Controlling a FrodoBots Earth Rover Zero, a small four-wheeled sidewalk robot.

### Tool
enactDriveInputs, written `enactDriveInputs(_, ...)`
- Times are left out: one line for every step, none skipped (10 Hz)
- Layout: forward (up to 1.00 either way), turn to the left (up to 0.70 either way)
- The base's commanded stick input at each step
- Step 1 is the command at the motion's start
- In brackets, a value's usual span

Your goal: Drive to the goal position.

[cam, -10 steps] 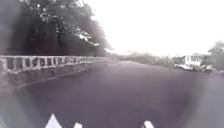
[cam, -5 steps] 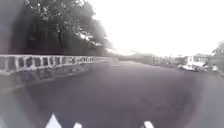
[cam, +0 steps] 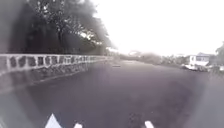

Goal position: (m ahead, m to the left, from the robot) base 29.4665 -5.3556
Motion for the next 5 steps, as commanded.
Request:
enactDriveInputs(0.7, -0.35)
enactDriveInputs(0.7, -0.35)
enactDriveInputs(0.7, -0.35)
enactDriveInputs(0.7, -0.35)
enactDriveInputs(0.7, -0.35)
